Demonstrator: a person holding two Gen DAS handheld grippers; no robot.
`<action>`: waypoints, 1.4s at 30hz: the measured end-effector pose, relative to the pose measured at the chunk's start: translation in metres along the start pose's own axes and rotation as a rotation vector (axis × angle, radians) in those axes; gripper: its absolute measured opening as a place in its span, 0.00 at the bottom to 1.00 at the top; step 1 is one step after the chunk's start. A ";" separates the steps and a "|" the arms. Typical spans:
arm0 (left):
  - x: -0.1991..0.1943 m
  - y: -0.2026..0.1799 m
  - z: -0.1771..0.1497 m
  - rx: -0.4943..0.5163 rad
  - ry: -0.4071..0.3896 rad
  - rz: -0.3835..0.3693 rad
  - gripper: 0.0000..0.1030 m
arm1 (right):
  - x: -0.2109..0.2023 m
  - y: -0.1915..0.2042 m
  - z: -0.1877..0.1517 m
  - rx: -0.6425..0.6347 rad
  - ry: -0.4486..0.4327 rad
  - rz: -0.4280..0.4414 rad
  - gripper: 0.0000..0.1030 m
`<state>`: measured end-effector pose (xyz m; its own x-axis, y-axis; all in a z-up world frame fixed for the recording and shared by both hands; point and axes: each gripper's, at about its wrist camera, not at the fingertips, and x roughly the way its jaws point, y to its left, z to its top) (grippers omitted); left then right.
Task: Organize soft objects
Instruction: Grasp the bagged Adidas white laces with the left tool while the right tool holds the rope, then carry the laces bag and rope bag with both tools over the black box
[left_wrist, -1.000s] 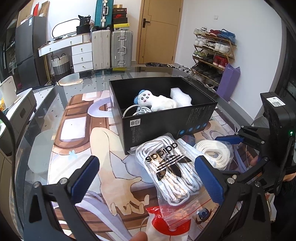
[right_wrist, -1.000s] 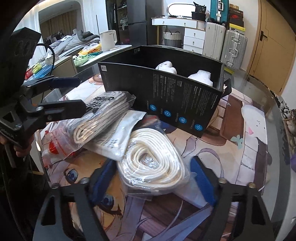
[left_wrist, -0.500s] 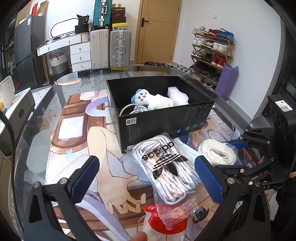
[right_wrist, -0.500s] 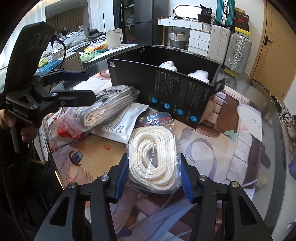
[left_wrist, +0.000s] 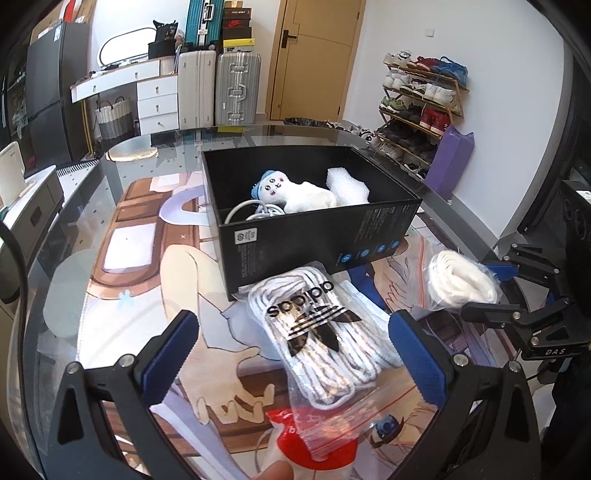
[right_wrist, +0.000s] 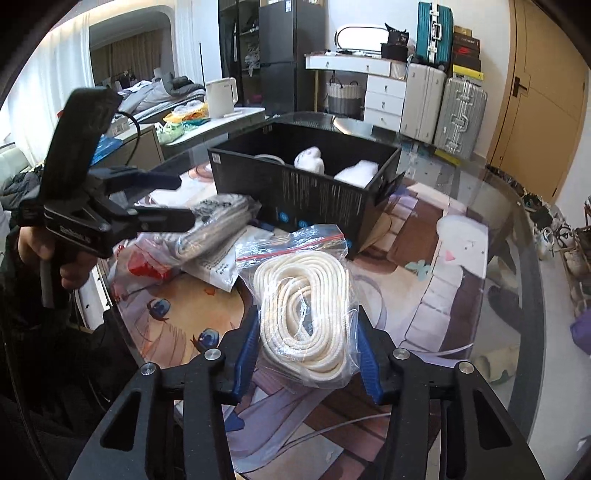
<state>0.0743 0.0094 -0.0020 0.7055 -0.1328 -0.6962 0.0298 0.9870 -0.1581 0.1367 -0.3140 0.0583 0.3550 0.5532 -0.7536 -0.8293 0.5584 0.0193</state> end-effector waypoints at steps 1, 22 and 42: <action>0.001 -0.001 0.001 -0.002 0.004 -0.001 1.00 | -0.001 0.001 0.002 0.001 -0.007 0.000 0.46; 0.012 -0.021 0.001 0.033 0.045 -0.023 0.98 | -0.014 0.008 0.010 -0.012 -0.067 0.008 0.46; 0.007 -0.026 -0.005 0.055 0.048 -0.032 0.43 | -0.020 0.010 0.012 -0.023 -0.099 0.019 0.46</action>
<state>0.0751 -0.0174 -0.0064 0.6691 -0.1668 -0.7242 0.0913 0.9856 -0.1427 0.1267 -0.3125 0.0813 0.3790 0.6230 -0.6843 -0.8456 0.5335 0.0174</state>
